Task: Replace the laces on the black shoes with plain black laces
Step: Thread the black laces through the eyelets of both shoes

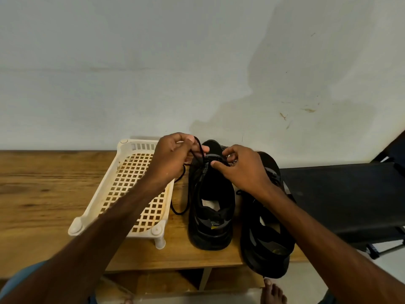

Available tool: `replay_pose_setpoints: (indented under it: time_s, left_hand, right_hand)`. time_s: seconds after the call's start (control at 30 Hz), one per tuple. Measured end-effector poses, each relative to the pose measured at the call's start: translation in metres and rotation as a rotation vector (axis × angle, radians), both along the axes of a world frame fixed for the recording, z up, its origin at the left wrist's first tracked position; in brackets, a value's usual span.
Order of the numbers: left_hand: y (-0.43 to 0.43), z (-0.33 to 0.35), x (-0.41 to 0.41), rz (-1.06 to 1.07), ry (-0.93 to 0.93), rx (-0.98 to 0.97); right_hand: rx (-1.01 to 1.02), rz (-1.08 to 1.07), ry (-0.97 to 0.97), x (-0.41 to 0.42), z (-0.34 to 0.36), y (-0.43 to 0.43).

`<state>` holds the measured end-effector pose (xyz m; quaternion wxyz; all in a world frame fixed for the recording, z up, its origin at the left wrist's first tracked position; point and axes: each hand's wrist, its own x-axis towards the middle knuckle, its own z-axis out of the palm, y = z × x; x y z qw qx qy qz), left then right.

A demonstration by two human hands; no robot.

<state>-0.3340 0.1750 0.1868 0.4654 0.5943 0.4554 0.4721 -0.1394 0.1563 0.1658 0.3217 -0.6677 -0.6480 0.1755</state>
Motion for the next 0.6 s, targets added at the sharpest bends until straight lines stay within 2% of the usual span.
replay_pose_setpoints:
  time_s: [0.1, 0.23, 0.3, 0.4, 0.53, 0.57, 0.6]
  left_hand:
    - [0.002, 0.012, -0.009, 0.053, -0.308, -0.065]
    - [0.015, 0.023, -0.037, 0.054, -0.884, -0.258]
    - [0.017, 0.022, -0.044, -0.02, -1.008, -0.382]
    - [0.013, 0.022, -0.045, -0.185, -1.09, -0.498]
    - [0.014, 0.023, -0.052, -0.488, -1.459, -0.566]
    - [0.016, 0.024, -0.056, -0.521, -1.508, -0.576]
    - [0.018, 0.024, -0.059, -0.513, -1.474, -0.578]
  right_hand:
    - [-0.093, 0.001, -0.049, -0.001, -0.004, -0.002]
    - [-0.132, -0.033, -0.054, 0.001, -0.008, -0.001]
    - [-0.121, -0.04, -0.061, 0.0, -0.009, 0.001]
    - [-0.115, -0.043, -0.064, -0.001, -0.01, 0.001]
    - [-0.115, -0.045, -0.064, -0.003, -0.01, 0.003]
    - [-0.109, -0.044, -0.066, -0.003, -0.01, 0.003]
    - [-0.104, -0.044, -0.067, -0.002, -0.011, 0.003]
